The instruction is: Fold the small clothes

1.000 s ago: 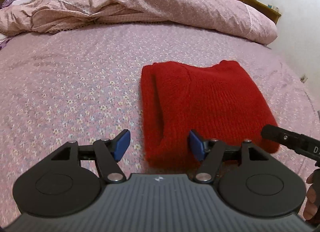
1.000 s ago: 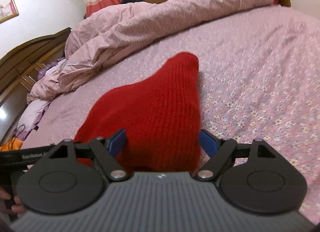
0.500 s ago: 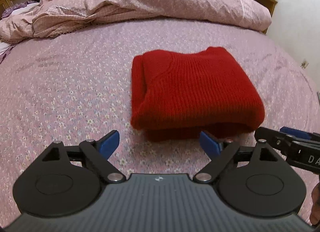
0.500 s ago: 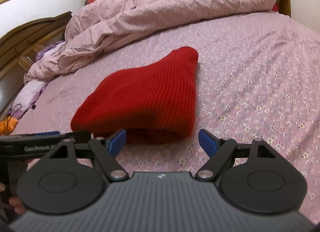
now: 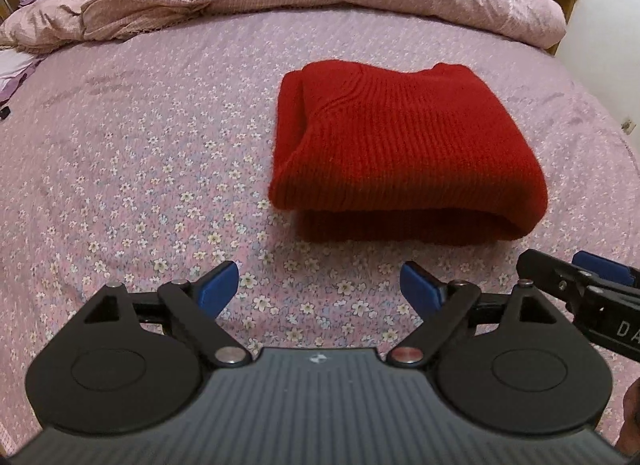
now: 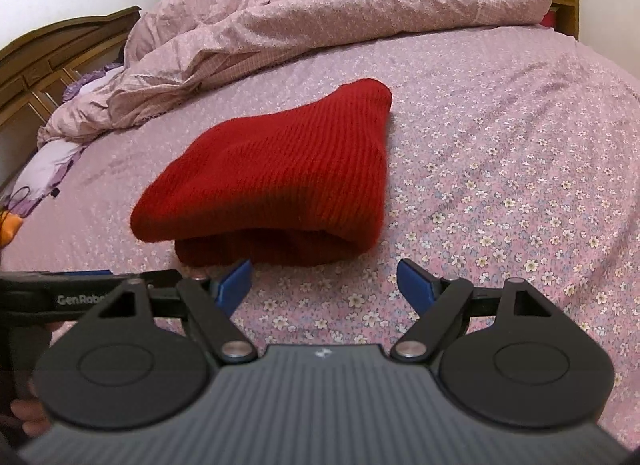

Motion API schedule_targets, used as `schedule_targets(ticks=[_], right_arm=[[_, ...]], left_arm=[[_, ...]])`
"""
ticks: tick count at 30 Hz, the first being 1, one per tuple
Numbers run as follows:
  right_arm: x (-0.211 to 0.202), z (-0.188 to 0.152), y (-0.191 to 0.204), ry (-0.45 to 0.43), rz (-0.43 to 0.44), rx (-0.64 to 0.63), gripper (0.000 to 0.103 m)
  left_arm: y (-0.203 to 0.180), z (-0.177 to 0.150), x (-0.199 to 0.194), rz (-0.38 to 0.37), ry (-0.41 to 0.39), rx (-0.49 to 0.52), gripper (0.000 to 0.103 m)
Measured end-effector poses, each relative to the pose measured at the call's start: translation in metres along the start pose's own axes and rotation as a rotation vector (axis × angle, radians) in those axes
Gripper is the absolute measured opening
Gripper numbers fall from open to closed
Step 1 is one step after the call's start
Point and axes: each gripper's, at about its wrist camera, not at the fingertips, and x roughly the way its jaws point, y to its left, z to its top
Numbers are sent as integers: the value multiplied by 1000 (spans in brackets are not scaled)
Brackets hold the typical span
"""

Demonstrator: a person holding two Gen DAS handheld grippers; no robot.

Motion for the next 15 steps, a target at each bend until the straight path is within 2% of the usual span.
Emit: schedule_targets(ticks=[15], right_arm=[[3, -1, -2, 17, 10, 20, 81]], left_arm=[[-2, -1, 3, 16, 16, 4, 91]])
